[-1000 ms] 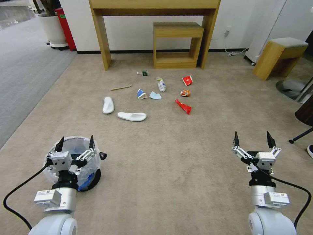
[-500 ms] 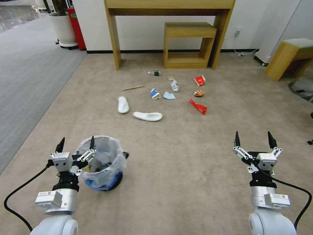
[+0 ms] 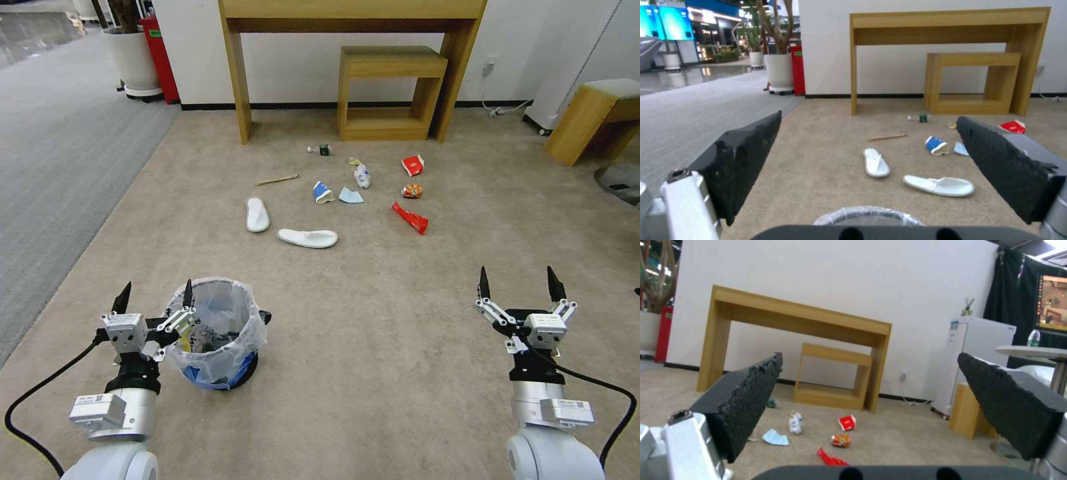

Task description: Pick up the trash bin and place the garbage on the floor into it.

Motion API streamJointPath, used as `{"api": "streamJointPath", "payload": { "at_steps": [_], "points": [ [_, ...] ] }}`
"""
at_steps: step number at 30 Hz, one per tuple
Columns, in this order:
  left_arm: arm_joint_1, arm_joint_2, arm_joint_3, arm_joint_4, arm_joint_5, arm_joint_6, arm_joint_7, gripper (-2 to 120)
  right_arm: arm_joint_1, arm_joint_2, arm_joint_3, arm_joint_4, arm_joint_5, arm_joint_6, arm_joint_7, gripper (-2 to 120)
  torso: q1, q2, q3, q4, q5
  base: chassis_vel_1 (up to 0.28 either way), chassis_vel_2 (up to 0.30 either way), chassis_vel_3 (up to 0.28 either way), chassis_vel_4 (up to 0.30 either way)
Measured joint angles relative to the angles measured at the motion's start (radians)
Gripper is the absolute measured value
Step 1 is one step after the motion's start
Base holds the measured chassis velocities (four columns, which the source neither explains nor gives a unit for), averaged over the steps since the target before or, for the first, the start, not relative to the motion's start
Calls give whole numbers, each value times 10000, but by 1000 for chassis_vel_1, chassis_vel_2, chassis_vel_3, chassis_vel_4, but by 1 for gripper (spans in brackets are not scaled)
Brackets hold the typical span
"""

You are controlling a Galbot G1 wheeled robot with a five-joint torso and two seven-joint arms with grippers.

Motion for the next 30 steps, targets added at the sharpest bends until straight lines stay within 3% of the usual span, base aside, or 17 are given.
{"api": "streamJointPath", "payload": {
  "at_steps": [8, 24, 30],
  "points": [
    [-65, 140, -64, 101, 12, 191, 37, 100, 44, 86, -13, -57, -7, -4, 0, 100, 0, 0, 0, 0, 1, -5, 4, 7, -4],
    [-355, 338, -127, 324, 12, 534, 51, 100, 194, 65, -6, -238, 71, 85, 19, 100, 2, -1, 5, 1, -1, -145, 145, 145, -135],
    [-339, 349, -107, 393, 125, 535, 56, 100, 257, 6, -22, -358, 72, 112, 13, 100, 0, 0, -1, 0, 1, -6, -6, -7, -11]
  ]
}}
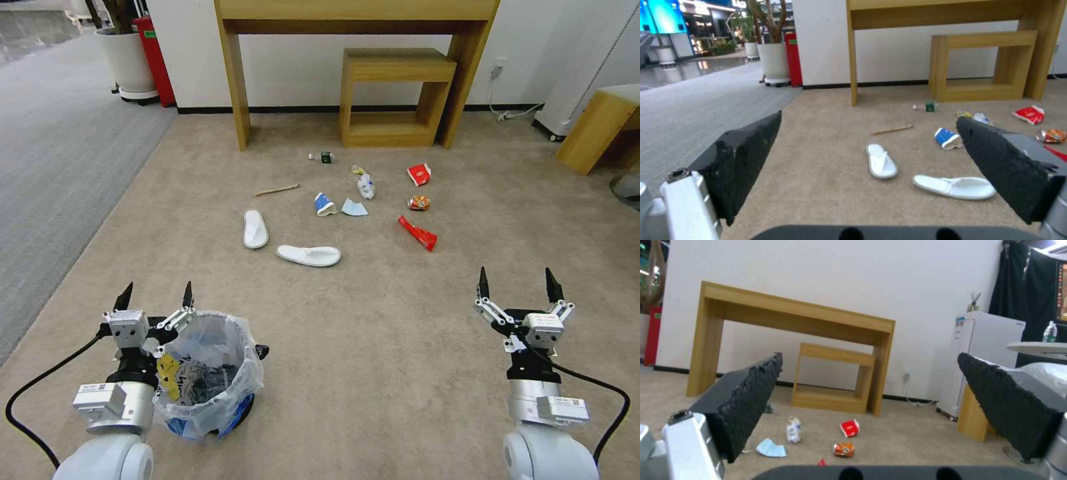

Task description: Pick up the trash bin and place the garbage on the floor into it.

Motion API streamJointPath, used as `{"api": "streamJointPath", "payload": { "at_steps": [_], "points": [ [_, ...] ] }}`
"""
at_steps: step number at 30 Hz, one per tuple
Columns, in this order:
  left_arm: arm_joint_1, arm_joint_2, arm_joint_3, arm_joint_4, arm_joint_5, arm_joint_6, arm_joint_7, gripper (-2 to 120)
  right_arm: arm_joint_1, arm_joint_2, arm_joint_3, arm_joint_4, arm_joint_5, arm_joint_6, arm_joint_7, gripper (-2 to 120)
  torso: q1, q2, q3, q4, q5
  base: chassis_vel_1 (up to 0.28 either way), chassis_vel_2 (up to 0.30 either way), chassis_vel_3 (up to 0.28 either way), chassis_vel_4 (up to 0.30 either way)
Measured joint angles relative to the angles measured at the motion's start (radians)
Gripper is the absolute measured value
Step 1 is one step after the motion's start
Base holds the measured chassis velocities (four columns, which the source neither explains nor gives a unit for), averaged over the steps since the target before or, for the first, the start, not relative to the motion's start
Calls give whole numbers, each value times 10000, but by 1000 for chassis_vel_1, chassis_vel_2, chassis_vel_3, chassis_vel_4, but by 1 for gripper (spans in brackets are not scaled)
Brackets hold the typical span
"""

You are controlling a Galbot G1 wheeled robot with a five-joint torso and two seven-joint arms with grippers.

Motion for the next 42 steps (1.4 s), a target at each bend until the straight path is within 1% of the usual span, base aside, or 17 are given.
{"api": "streamJointPath", "payload": {
  "at_steps": [6, 8, 9, 10, 12, 13, 14, 16, 17, 18, 21, 22, 24, 26, 27, 30, 42],
  "points": [
    [52, 135, -74, -76, 113, 162, 3, 100, 18, -86, -16, -18, 3, 3, 2, 100, 0, 0, 0, 0, -1, 0, 0, 0, 0],
    [59, 289, -159, -228, 134, 536, -59, 100, 18, -126, -16, -18, 4, 3, 7, 100, 1, 0, 0, 0, -1, 0, 0, 0, 0],
    [79, 554, -264, -402, 3, 1010, -171, 100, 12, -169, -4, -7, 5, 0, 18, 100, 1, 0, 1, 0, -1, 0, 0, 0, 0],
    [79, 554, -264, -402, 3, 1010, -171, 100, 12, -169, -4, -7, 5, 0, 18, 100, 1, 0, 1, 0, -1, 0, 0, 0, 0],
    [147, 958, -385, -620, -334, 1572, -376, 100, -5, -215, 33, 15, 7, -12, 24, 100, 0, 0, 0, 0, -1, 0, 0, 0, 0],
    [259, 1428, -442, -866, -791, 2341, -818, 100, -21, -260, 69, 36, 4, -48, 47, 100, 0, 0, 0, -1, -1, 0, 0, 0, 0],
    [259, 1428, -442, -866, -791, 2341, -818, 100, -21, -260, 69, 36, 4, -48, 47, 100, 0, 0, 0, -1, -1, 0, 0, 0, 0],
    [440, 1965, -449, -1169, -1526, 3696, -1615, 100, -39, -300, 73, 49, -10, -115, 165, 100, 1, 0, 0, -1, 1, 0, 0, 0, 0],
    [496, 2433, -450, -1340, -2470, 5008, -2242, 100, -44, -321, 56, 85, -11, -183, 269, 100, 0, 0, 0, 0, -2, 0, 0, 0, 0],
    [496, 2433, -450, -1340, -2470, 5008, -2242, 100, -44, -321, 56, 85, -11, -183, 269, 100, 0, 0, 0, 0, -2, 0, 0, 0, 0],
    [366, 3013, -536, -1298, -3505, 6331, -3013, 100, -65, -330, 48, 163, -18, -226, 302, 100, 0, 1, 0, -1, -2, 0, 0, 0, 0],
    [366, 3013, -536, -1298, -3505, 6331, -3013, 100, -65, -330, 48, 163, -18, -226, 302, 100, 0, 1, 0, -1, -2, 0, 0, 0, 0],
    [274, 3250, -650, -1208, -4422, 6915, -3507, 100, -86, -329, 61, 189, -27, -226, 306, 100, 0, 0, 1, -1, -2, 0, 0, 0, 0],
    [154, 3434, -793, -1125, -5674, 7105, -4011, 100, -117, -321, 69, 184, -29, -215, 326, 100, 0, 0, 1, -1, 0, 0, 0, 0, 0],
    [154, 3434, -793, -1125, -5674, 7105, -4011, 100, -117, -321, 69, 184, -29, -215, 326, 100, 0, 0, 1, -1, 0, 0, 0, 0, 0],
    [80, 3611, -830, -963, -6690, 7121, -4296, 100, -154, -326, 79, 118, -39, -139, 340, 100, 0, 0, 1, -1, -1, 0, 0, 0, 0],
    [-148, 3789, -470, -72, -6930, 7046, -4197, 100, -91, -354, 45, -21, -130, -77, 349, 100, 0, 0, 1, 0, -1, 0, 0, 0, 0]
  ]
}}
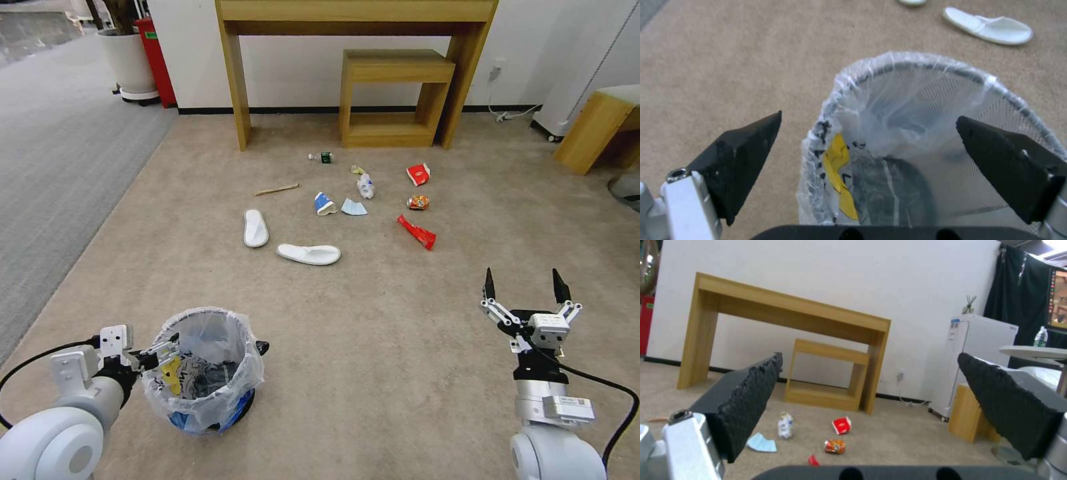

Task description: Pick up the trash bin and place the garbage on the floor into it.

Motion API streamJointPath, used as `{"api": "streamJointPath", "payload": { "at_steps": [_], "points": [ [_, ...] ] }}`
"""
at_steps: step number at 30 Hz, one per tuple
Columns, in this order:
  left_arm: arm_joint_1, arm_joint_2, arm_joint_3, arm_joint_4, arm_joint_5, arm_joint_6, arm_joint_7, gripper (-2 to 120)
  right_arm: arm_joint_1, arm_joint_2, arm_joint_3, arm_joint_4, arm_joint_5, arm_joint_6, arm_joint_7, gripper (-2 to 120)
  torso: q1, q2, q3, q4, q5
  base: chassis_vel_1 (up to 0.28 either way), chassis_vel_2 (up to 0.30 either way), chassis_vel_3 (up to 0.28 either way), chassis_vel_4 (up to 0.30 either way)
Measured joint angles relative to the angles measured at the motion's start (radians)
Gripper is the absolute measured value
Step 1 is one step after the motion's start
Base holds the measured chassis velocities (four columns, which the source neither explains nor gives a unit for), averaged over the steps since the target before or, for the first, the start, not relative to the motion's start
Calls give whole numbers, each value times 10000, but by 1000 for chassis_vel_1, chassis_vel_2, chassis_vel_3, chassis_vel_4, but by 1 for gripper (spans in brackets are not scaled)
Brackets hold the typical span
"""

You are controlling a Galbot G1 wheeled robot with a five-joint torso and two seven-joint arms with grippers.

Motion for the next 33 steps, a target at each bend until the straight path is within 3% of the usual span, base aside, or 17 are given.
{"api": "streamJointPath", "payload": {
  "at_steps": [13, 33],
  "points": [
    [-357, 122, 367, 1042, 452, -49, 370, 100, 26, -1, -47, -115, -76, 53, -17, 100, 0, 0, 0, 0, 0, 0, 0, 0, 0],
    [-516, -9, 569, 1736, 897, -66, 592, 100, -11, 18, -49, -182, -148, 176, -25, 100, 0, 0, 0, 0, 1, 0, 0, 0, 0]
  ]
}}
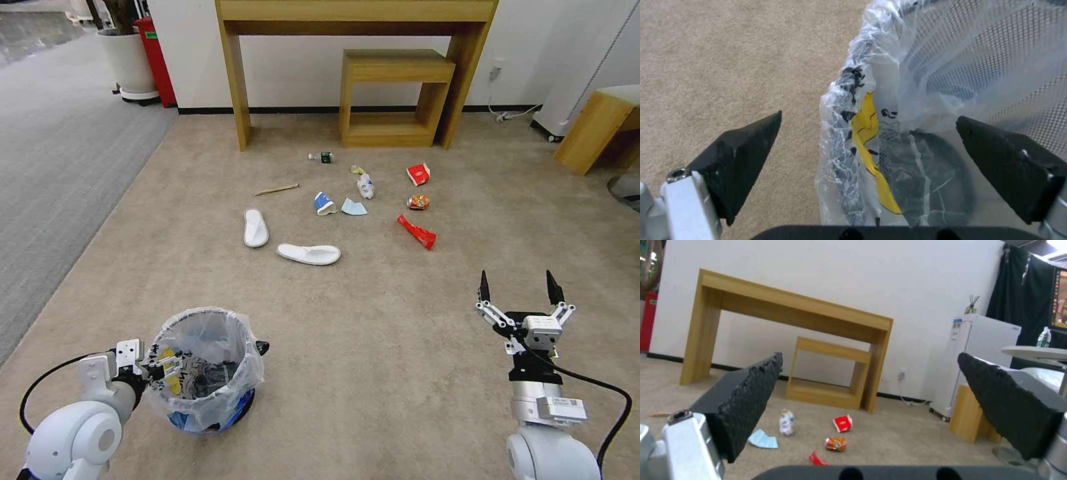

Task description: Pick up the trash bin and place the garbage on the floor into it.

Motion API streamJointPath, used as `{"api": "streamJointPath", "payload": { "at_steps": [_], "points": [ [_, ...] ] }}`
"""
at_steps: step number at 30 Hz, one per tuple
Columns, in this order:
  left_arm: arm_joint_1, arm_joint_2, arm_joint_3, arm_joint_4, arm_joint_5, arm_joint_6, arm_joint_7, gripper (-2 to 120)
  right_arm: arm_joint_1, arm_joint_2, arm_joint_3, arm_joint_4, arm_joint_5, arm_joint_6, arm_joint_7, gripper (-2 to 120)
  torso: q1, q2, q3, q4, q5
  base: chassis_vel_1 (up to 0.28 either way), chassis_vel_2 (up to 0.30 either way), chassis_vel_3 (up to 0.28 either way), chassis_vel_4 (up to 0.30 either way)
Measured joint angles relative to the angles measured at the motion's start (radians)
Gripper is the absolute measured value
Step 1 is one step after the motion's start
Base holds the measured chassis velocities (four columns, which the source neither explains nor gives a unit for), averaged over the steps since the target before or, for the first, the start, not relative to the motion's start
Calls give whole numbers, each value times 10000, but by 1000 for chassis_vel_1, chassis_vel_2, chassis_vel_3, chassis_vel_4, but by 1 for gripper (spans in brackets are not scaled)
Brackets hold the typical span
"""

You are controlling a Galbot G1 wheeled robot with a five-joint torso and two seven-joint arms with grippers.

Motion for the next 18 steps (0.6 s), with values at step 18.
{"api": "streamJointPath", "payload": {
  "at_steps": [18],
  "points": [
    [-118, -4, 143, 505, 184, -8, -120, 98, 100, 39, -97, -87, -150, -56, -12, 100, 0, 0, 0, 0, 0, 0, 0, 0, 0]
  ]
}}
